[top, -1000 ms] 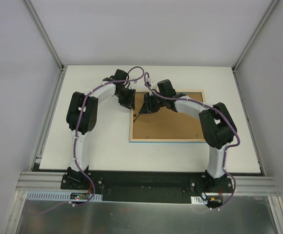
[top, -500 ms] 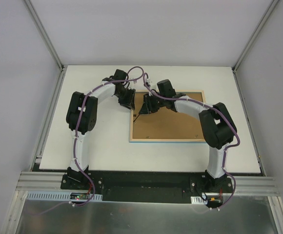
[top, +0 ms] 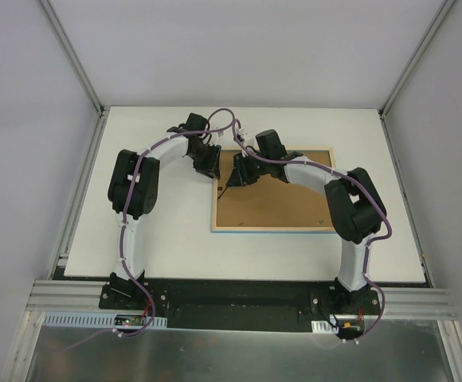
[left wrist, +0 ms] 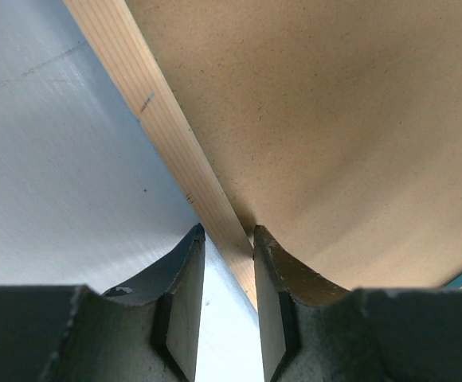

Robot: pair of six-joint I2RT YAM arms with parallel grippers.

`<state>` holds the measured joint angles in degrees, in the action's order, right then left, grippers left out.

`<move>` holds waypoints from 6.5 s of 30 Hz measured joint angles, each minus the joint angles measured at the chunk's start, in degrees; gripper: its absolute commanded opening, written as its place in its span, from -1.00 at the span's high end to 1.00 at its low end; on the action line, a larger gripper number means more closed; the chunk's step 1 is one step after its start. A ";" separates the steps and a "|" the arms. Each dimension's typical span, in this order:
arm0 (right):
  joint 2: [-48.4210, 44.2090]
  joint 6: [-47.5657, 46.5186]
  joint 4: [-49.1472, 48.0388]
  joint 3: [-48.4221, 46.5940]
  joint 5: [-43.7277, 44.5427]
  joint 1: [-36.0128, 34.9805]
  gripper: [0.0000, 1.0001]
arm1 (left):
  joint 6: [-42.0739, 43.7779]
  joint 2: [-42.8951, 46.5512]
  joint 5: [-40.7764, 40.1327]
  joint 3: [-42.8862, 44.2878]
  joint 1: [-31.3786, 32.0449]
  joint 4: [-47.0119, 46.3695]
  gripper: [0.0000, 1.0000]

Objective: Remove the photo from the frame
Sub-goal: Release the photo frame item from the photo frame.

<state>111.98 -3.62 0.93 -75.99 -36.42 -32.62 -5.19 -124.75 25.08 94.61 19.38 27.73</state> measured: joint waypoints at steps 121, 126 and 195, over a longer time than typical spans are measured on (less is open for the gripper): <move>-0.63 -5.64 1.36 -0.63 -0.09 -1.60 0.98 | -1.49 -0.39 1.90 -0.28 -0.72 -0.26 0.49; -1.22 -5.97 1.95 -0.63 1.40 -2.14 0.98 | -1.49 -0.39 1.92 -0.28 -0.72 -0.26 0.49; -1.33 -0.11 1.27 -0.13 4.63 -2.45 0.98 | -2.84 -0.50 1.95 -0.28 -0.74 -0.28 0.71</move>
<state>110.65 -3.73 2.20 -76.12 -31.79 -35.07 -8.03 -125.25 27.03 94.32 18.63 27.44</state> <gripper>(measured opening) 0.280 0.235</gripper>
